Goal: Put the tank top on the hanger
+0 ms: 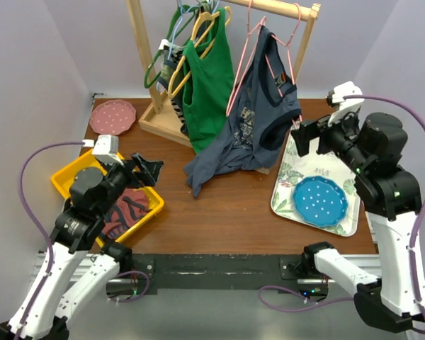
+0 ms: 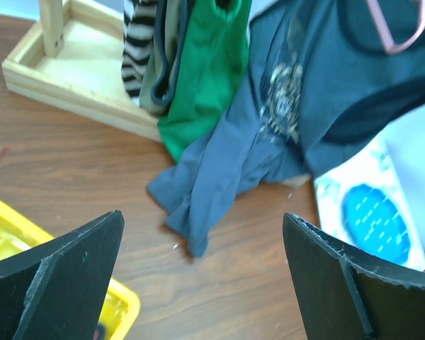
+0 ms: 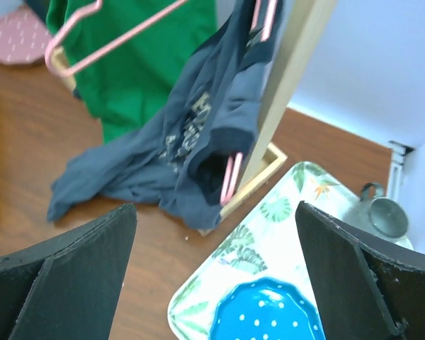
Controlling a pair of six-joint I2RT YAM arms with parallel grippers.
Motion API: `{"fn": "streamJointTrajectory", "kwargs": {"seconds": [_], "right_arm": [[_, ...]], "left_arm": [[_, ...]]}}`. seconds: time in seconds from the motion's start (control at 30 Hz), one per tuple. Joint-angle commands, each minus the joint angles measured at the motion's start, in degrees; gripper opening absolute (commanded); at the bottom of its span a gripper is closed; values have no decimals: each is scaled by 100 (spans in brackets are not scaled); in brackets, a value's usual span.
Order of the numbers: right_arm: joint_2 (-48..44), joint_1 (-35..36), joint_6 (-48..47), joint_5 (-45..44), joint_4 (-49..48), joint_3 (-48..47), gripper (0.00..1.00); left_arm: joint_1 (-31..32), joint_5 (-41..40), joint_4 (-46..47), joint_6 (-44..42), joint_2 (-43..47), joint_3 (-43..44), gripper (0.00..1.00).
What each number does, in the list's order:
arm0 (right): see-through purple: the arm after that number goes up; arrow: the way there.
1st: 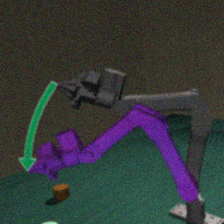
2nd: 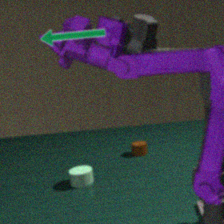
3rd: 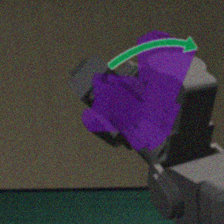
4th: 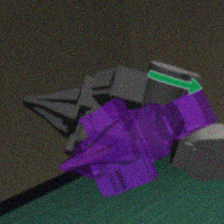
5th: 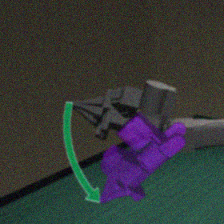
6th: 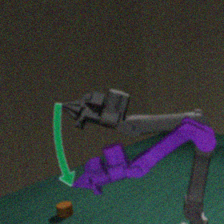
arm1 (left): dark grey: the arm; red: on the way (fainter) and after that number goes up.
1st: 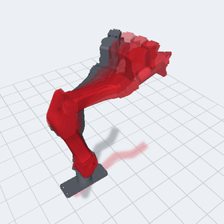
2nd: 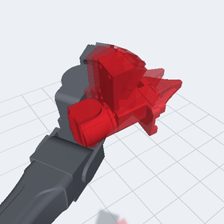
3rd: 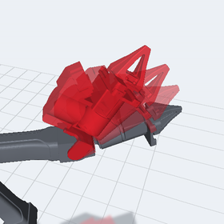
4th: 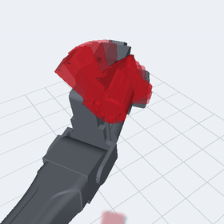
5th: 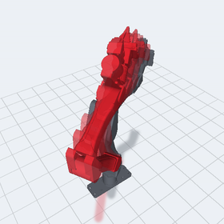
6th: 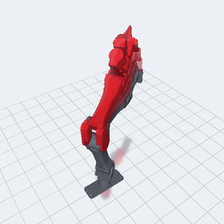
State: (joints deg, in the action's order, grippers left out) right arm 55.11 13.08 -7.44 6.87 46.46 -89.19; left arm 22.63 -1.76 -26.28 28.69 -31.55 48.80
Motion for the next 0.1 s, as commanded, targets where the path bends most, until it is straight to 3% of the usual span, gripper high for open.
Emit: {"fn": "streamJointTrajectory", "kwargs": {"seconds": [0.0, 0.07], "right_arm": [[35, -130, 252, -283, -146, -266, 99], [61, -192, 296, -143, -146, -318, 99]], "left_arm": [[-22, 238, -184, -531, 122, 104, 100], [-22, 194, -193, -531, 237, 43, 100]]}}
